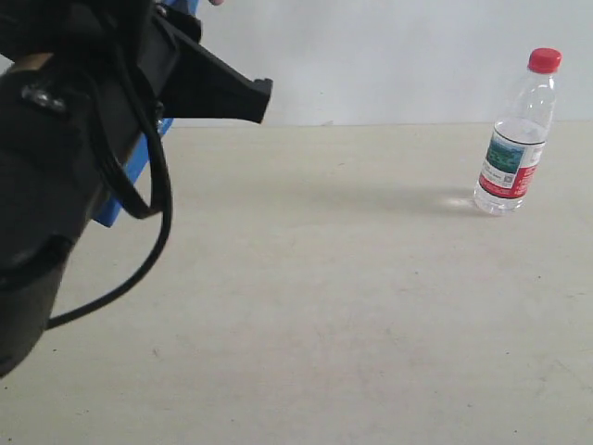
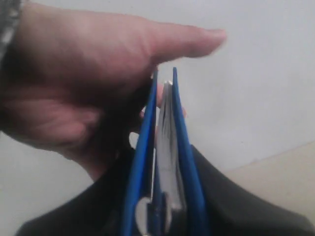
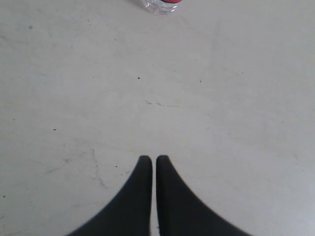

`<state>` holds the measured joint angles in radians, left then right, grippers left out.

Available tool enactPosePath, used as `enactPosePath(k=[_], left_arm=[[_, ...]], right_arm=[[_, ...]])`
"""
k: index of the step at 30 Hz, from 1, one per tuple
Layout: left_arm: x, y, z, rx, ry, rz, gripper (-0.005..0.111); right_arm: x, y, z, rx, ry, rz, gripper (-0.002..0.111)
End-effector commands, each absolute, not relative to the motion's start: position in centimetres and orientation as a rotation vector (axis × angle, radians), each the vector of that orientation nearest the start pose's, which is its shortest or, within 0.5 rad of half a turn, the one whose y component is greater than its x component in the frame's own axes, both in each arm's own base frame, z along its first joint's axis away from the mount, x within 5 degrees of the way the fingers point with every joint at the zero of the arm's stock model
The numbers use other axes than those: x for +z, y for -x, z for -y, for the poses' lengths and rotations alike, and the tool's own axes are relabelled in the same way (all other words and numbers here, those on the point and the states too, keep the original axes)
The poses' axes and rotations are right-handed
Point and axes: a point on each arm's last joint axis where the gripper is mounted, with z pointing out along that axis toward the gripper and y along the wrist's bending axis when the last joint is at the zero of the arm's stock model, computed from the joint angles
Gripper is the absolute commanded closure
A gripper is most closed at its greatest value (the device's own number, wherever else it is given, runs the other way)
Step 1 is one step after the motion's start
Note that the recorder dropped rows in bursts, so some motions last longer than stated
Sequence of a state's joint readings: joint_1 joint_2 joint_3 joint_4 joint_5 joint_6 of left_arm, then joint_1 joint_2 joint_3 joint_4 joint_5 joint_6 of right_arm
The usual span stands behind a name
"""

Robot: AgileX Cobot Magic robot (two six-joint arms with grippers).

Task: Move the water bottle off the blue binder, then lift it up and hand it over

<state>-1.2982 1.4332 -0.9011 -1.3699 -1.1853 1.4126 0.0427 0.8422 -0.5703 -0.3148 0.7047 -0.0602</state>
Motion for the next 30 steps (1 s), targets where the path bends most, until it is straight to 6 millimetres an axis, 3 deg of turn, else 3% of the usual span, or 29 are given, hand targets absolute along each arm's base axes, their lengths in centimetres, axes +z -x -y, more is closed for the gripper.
enactPosePath(k=[1,19,22,28,30], left_arm=[[33.7,-16.3,22.2,0.166,-0.281,-1.484,0.101],[34.1,-16.3,22.0,0.147,-0.276,-1.48,0.099],[33.1,-16.2,23.0,0.033,-0.367,-1.57,0.086],[32.3,-15.8,24.2,-0.098,-0.474,-1.64,0.034],[32.3,-15.9,23.9,-0.076,-0.451,-1.637,0.024]], right_arm=[[26.7,-14.9,1.3,-0.363,0.317,-2.418,0.108],[26.8,-14.9,1.2,-0.344,0.272,-2.417,0.108],[26.8,-14.9,1.2,-0.343,0.269,-2.418,0.108],[26.8,-14.9,1.2,-0.343,0.269,-2.418,0.108],[26.8,-14.9,1.2,-0.346,0.27,-2.417,0.108]])
